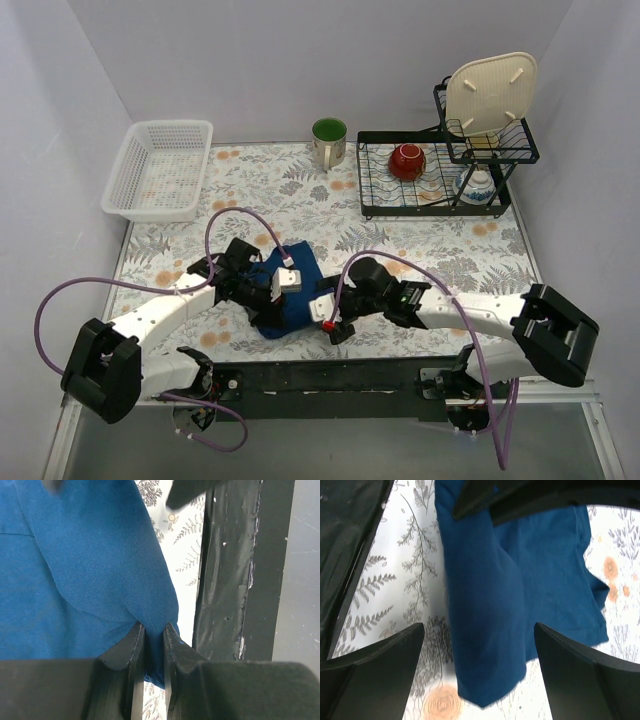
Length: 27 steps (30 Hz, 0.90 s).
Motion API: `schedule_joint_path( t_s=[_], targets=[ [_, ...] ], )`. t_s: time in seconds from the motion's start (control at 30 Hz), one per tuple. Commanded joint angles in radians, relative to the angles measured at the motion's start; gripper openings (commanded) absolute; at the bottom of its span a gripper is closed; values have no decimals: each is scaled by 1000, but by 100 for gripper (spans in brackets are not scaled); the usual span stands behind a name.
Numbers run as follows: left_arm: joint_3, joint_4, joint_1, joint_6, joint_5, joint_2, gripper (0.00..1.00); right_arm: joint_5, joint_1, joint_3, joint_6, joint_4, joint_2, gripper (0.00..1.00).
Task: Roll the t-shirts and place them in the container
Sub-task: Roll the T-shirt to the center of the board.
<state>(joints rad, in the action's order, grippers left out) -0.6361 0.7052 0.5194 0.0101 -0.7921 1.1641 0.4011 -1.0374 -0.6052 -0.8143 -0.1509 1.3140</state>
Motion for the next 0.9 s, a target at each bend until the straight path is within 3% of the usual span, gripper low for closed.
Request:
schedule_joint_path(
  t_s=[0.0, 0.3, 0.43, 0.53, 0.57, 0.6, 0.67, 0.8, 0.83, 0.87],
  targets=[
    [-53, 7, -13, 4, -64, 8, 0, -2, -30, 41, 0, -180, 54, 98],
    [-63, 51, -32, 28, -82, 8, 0, -189, -46, 148, -6, -544, 166, 89],
    [-56, 85, -35, 59, -81, 2, 0, -223, -44, 147, -26, -611, 221, 83],
    [-54, 100, -41, 67, -70, -1, 2, -213, -44, 124, -39, -584, 244, 66],
    [-56, 112, -41, 70, -64, -1, 5, -197, -44, 107, -42, -554, 248, 52],
    [-60, 117, -42, 70, -43, -4, 22, -188, -43, 76, -40, -523, 251, 46],
    [-60, 103, -42, 50, -22, -55, 36, -159, -38, 35, -19, -408, 255, 29],
    [13, -68, -35, -147, 43, -297, 66, -140, -35, -53, 82, -262, 266, 11],
    [35, -103, -6, -160, 119, -341, 98, -133, -35, -56, 89, -248, 266, 10],
    [58, -137, 13, -162, 157, -406, 98, -130, -35, -53, 96, -240, 264, 9]
  ],
)
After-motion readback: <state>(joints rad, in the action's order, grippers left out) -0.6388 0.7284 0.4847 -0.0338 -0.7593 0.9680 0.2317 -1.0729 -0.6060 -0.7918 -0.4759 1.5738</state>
